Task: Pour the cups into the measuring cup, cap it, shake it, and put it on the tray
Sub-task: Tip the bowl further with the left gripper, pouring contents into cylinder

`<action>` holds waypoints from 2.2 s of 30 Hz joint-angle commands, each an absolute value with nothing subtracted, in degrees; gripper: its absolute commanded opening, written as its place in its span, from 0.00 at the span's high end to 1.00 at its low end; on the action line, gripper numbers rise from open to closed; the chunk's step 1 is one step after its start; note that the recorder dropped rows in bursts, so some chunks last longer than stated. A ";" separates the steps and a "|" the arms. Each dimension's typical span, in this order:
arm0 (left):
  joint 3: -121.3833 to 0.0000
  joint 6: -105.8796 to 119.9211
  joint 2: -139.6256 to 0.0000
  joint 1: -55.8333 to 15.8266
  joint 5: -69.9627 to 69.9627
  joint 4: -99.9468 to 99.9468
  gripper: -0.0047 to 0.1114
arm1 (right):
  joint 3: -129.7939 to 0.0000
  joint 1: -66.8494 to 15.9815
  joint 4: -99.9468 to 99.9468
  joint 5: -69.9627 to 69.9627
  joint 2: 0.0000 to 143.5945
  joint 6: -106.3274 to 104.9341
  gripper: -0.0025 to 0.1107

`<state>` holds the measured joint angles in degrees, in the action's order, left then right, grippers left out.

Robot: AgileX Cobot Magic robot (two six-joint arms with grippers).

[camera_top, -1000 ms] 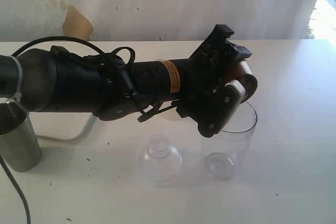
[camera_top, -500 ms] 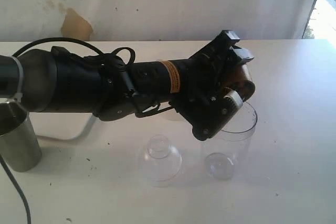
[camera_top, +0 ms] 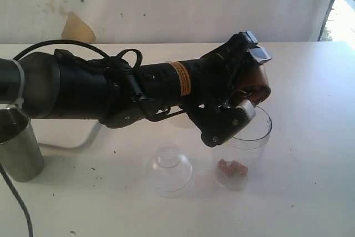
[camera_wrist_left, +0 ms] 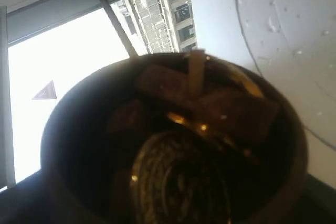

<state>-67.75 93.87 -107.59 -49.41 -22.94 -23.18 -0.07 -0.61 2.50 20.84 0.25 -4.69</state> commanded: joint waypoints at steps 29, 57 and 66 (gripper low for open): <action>-68.00 110.96 -107.40 -49.30 -26.08 -19.32 0.96 | 0.00 -0.63 2.38 20.08 0.00 -4.52 0.98; -68.00 73.97 -107.40 -49.30 -29.87 -14.99 0.96 | 0.00 -0.63 2.38 20.08 0.00 -4.28 0.98; -68.00 70.71 -107.40 -49.30 -32.08 -14.99 0.96 | 0.00 -0.63 2.38 20.08 0.00 -4.28 0.98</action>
